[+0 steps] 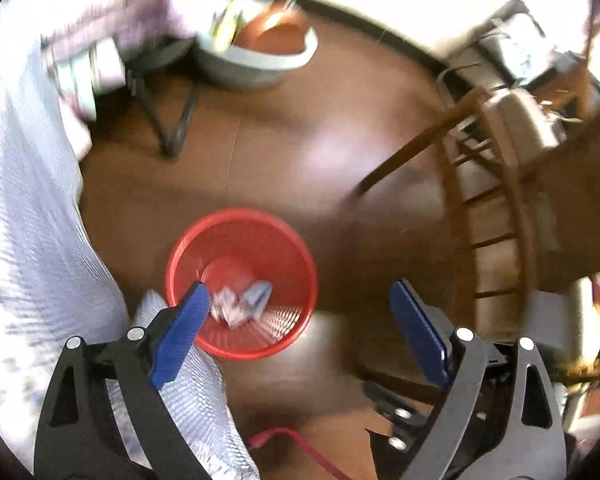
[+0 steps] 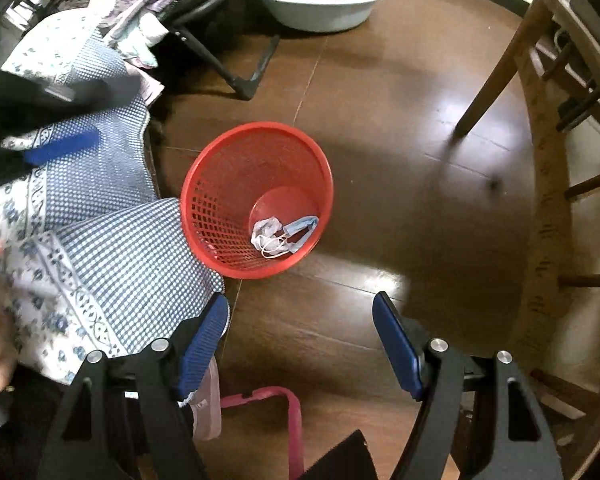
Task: Collect trash
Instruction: 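Move both tools back to the trash pile on the table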
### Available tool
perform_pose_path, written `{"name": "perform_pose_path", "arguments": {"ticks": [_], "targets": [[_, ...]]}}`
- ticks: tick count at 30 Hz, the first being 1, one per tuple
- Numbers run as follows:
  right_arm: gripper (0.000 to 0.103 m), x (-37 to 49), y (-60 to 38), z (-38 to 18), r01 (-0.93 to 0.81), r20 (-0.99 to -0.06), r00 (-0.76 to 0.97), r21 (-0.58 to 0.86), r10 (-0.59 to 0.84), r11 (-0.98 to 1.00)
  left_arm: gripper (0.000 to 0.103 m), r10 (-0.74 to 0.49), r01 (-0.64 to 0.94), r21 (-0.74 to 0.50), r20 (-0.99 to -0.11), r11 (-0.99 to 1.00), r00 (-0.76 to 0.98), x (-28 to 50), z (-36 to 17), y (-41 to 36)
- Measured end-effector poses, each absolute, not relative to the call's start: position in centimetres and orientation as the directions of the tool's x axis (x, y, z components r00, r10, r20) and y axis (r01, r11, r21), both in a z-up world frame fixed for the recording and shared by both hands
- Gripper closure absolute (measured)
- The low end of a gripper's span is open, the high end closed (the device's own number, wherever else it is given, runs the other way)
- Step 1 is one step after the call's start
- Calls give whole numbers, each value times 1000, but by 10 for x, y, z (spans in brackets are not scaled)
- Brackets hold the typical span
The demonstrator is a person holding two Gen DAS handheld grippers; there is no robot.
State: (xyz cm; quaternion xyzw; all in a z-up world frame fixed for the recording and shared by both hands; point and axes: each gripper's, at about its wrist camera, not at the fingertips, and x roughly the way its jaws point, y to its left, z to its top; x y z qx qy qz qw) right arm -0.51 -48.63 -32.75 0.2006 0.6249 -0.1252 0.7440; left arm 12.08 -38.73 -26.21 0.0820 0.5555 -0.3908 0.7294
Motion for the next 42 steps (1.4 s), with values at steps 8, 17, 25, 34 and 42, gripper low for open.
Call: {"name": "perform_pose_path", "arguments": {"ticks": [8,17,25,34,42], "targets": [[27,5,-446,-255,344,-952,306,136,26,929,7,-512,597,-227,-778,769,364,107,-132,-282],[17,48,-346,-170,127,-894,442,141,71,982,7,-196,255,-18,-695,967,692,160,-42,-126],[15,137,-230,-118,-84,-827,527,179,196,980,7,143,-129,70,-654,989,743,215,-51,13],[9,253,-139,-71,-153,-756,645,16,112,988,7,181,-254,-4,-691,967,700,238,-68,60],[9,297,-113,-96,-175,-794,600,-15,95,984,7,180,-298,-37,-726,954,664,246,-85,83]]}}
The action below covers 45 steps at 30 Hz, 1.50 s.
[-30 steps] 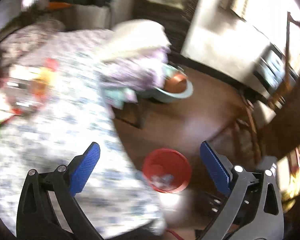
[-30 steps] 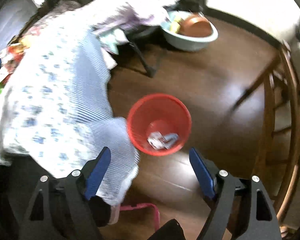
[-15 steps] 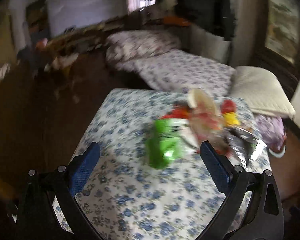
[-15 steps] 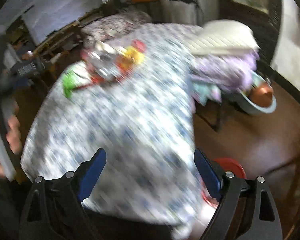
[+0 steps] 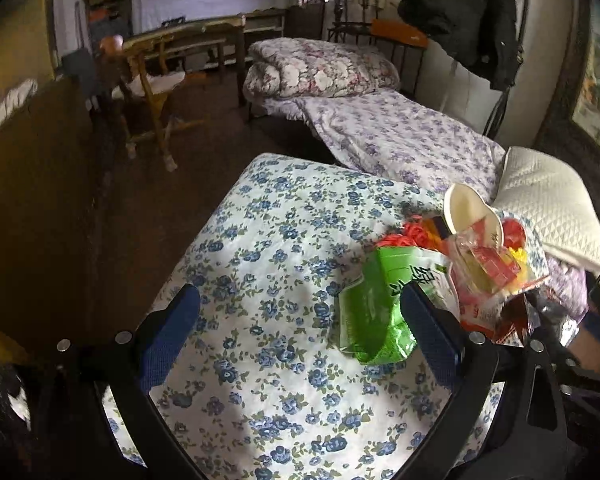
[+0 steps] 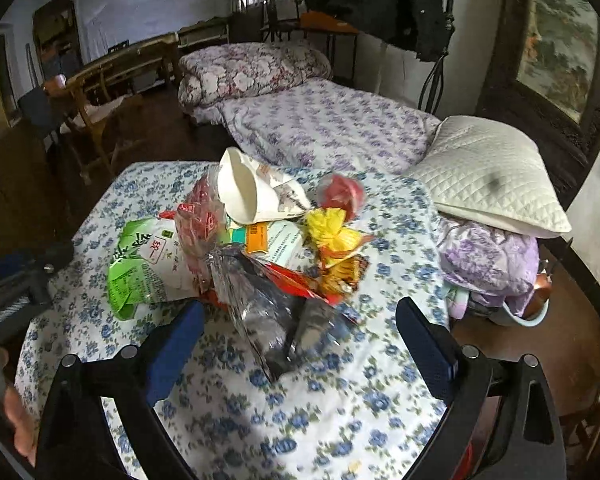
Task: Collect trash
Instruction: 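Move both tools back to the trash pile on the table, then grasp the foil chip bag with the right gripper while the left gripper grasps the green snack bag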
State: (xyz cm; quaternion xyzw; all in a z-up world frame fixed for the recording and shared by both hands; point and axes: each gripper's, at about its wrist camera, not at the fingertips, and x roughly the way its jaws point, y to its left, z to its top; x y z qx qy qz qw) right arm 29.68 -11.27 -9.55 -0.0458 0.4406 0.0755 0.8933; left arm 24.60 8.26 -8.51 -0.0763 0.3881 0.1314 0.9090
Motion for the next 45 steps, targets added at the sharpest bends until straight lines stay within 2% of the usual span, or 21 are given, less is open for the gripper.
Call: {"name": "perform_pose_path", "arguments": {"ticks": [3,5,6,7,10,12,17,22,34,43,45], "targets": [[9,307,-105,-106,-169,-802,593,-32,75,985,7,165,-308,-62,-738,949,655,247,-88,89],[16,311,-102,-110,-166,-798,599,-40,68,985,7,163,-316,-70,-742,946,650,248,-89,91],[40,314,-103,-113,-169,-801,595,-37,72,985,7,162,-318,-72,-743,946,650,247,-89,92],[69,316,-103,-117,-175,-815,573,-22,84,984,7,162,-317,-70,-745,946,647,248,-90,91],[76,304,-108,-118,-173,-821,562,4,102,985,7,162,-311,-60,-751,949,641,249,-92,90],[79,285,-115,-112,-190,-816,549,90,182,978,7,163,-306,-53,-754,951,637,250,-93,90],[80,234,-127,-103,-214,-794,535,201,287,956,7,106,-254,-78,-761,964,640,252,-97,86],[79,211,-135,-113,-215,-791,489,299,367,930,7,80,-193,-52,-782,980,618,269,-109,64],[78,209,-160,-103,-188,-765,509,348,394,919,6,23,-110,-52,-807,993,590,310,-133,26],[78,214,-157,-110,-189,-770,490,362,408,913,7,-106,-57,-160,-843,985,527,313,-146,24],[78,214,-157,-110,-185,-771,491,362,406,913,7,-83,-60,-133,-851,989,519,315,-151,22]]}}
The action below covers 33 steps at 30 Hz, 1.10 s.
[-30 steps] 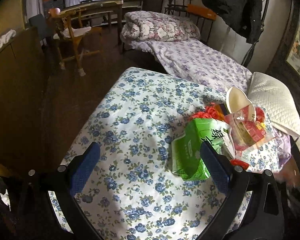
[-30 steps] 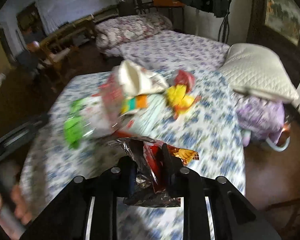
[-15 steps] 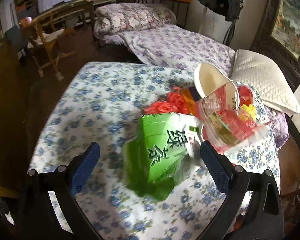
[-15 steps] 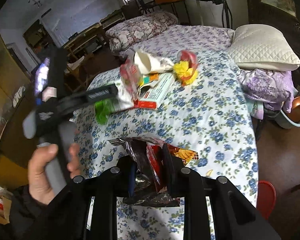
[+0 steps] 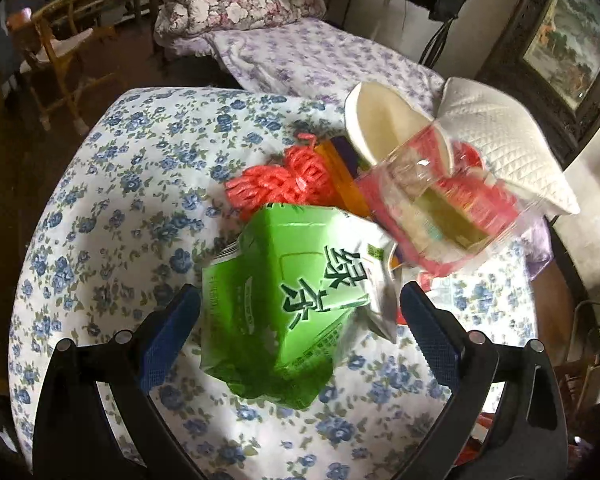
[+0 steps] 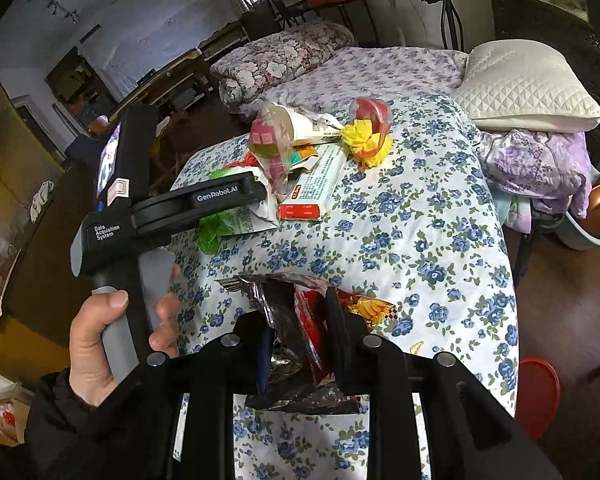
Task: Collect trash
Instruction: 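Grasp the foil chip bag with the right gripper while the left gripper grasps the green snack bag, then carry the foil bag and green bag over the red basket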
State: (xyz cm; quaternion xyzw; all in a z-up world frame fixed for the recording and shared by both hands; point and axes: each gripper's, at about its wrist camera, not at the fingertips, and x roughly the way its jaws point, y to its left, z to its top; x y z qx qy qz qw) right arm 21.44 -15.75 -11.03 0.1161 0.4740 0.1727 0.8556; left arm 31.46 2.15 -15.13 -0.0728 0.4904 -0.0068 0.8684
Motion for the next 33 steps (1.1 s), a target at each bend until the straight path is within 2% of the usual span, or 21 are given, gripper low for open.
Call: {"name": "perform_pose_path", "arguments": {"ticks": [3,8,9,14,18,23,33], "targets": [[78,215,-157,-111,-186,-774,487,360,404,914,7,-97,-61,-148,-853,987,513,316,-158,21],[78,213,-158,-112,-181,-778,483,362,403,915,21,-160,-48,-217,-836,975,524,314,-156,23],[79,210,-159,-110,-182,-776,485,360,402,915,27,-185,-47,-246,-829,968,528,310,-154,25],[79,191,-161,-94,-189,-763,505,358,403,915,34,-202,-35,-267,-804,963,559,278,-137,33],[79,174,-160,-83,-200,-748,520,363,412,910,34,-245,-23,-317,-776,948,581,239,-123,47],[79,159,-154,-78,-205,-746,516,370,421,906,34,-262,35,-301,-759,953,597,197,-110,41],[79,143,-156,-68,-204,-737,535,361,413,910,34,-257,67,-272,-756,960,602,172,-101,35]]}}
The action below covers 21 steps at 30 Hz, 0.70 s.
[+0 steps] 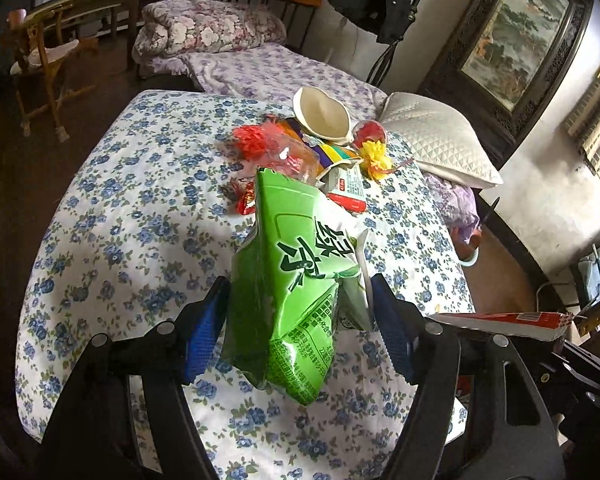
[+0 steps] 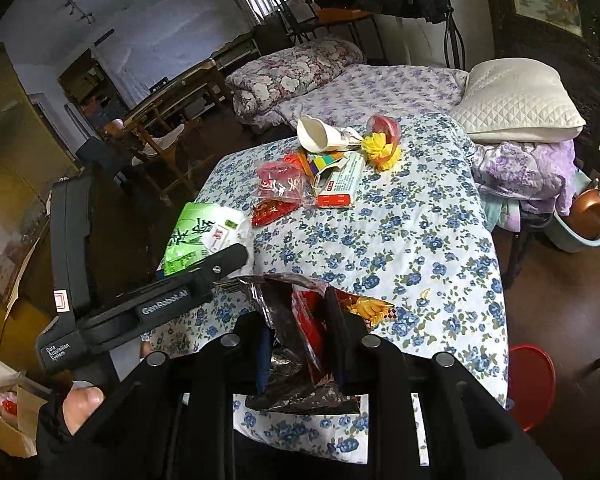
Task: Collect trash
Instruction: 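Carry the foil bag and green bag over the red basket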
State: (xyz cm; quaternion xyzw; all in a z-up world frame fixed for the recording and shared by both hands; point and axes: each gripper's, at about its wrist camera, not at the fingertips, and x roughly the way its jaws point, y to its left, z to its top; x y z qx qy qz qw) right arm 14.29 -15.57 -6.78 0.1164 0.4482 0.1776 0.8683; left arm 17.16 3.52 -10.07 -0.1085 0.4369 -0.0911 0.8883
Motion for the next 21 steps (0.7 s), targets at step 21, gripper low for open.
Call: {"name": "perform_pose_path", "arguments": {"ticks": [21], "targets": [[79,71,-364,-114,152,-813,563,282,152,947,34,-410,423,-212,-789,881,458,139,-101,-165]]}}
